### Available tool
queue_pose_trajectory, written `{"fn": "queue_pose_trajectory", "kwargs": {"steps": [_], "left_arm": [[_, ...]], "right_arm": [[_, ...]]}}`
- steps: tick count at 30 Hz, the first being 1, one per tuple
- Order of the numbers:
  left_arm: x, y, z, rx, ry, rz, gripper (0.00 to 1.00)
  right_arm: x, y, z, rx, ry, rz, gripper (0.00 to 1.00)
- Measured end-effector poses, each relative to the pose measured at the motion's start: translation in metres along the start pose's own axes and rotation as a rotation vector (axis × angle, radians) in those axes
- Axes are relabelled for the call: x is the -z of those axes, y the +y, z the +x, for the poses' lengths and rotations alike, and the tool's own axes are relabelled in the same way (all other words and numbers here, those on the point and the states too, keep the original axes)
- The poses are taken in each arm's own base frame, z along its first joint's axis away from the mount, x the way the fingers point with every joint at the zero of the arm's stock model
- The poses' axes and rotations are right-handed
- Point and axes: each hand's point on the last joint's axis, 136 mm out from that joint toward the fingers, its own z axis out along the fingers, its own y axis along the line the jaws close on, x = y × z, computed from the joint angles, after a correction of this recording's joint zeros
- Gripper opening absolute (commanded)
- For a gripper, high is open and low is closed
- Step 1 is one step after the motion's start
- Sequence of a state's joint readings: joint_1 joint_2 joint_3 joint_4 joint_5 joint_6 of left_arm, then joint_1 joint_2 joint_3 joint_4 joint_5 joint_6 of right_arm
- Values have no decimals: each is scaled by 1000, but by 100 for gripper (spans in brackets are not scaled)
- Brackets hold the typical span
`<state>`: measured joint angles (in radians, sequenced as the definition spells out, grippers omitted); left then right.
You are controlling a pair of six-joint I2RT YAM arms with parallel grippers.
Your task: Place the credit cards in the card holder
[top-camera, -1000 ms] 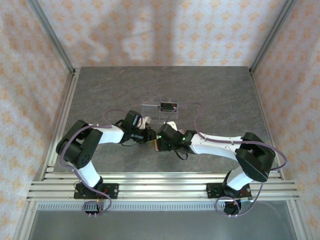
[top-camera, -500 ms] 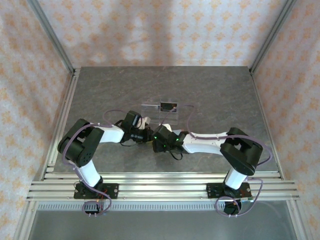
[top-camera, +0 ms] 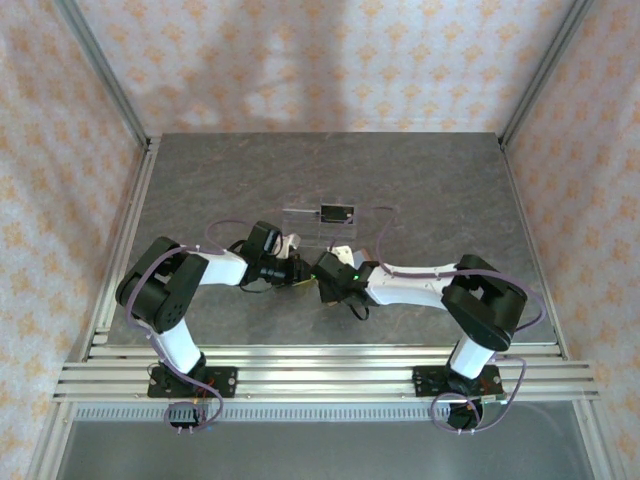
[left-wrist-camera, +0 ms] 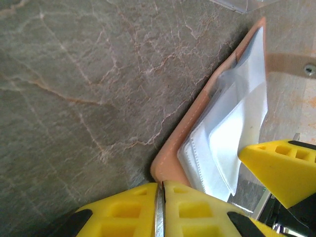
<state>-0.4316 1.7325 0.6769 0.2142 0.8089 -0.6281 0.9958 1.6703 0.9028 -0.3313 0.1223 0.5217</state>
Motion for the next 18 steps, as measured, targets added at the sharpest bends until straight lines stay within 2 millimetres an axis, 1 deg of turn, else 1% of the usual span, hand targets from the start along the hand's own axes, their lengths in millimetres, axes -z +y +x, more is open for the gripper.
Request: {"fn": "queue_pose_trajectory", "kwargs": {"steps": [2,5,11,14,16,18], "left_arm": [[0,0,0,0,1,0,14],[-1,0,1,0,6,7,14],[0,-1,1,0,9,15,14],[0,-2,1,2,9,19,14],[0,-4,2,6,10,23,15],[1,-6,2,9,9,27,15]], "right_arm": [[0,-4,0,1,-4,20,55],[0,-8,-1,4,-10,40,49],[2,-8,-3,8,-8,48,37],[3,-8,-2,12,-4,49,35],[3,-8,-3,11,-5,48,32],[4,-6,-5,10,-9,44,31]]}}
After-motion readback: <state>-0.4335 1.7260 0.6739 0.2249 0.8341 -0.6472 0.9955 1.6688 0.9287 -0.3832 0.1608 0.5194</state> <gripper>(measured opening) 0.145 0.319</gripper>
